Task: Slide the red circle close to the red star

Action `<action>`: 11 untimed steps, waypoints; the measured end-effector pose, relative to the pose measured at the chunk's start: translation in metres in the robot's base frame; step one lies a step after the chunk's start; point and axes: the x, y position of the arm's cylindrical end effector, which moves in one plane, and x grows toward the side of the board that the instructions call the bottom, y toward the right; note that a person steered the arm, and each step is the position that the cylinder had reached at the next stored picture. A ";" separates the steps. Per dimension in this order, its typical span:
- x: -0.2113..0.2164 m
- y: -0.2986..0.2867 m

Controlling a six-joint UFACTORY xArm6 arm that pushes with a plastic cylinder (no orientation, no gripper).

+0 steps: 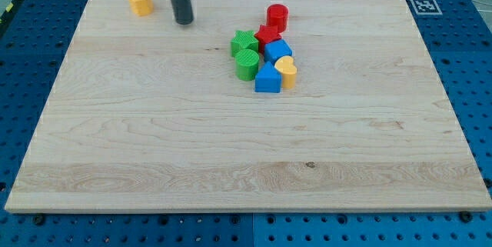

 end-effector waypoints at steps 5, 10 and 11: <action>-0.020 0.133; 0.021 0.210; 0.022 0.260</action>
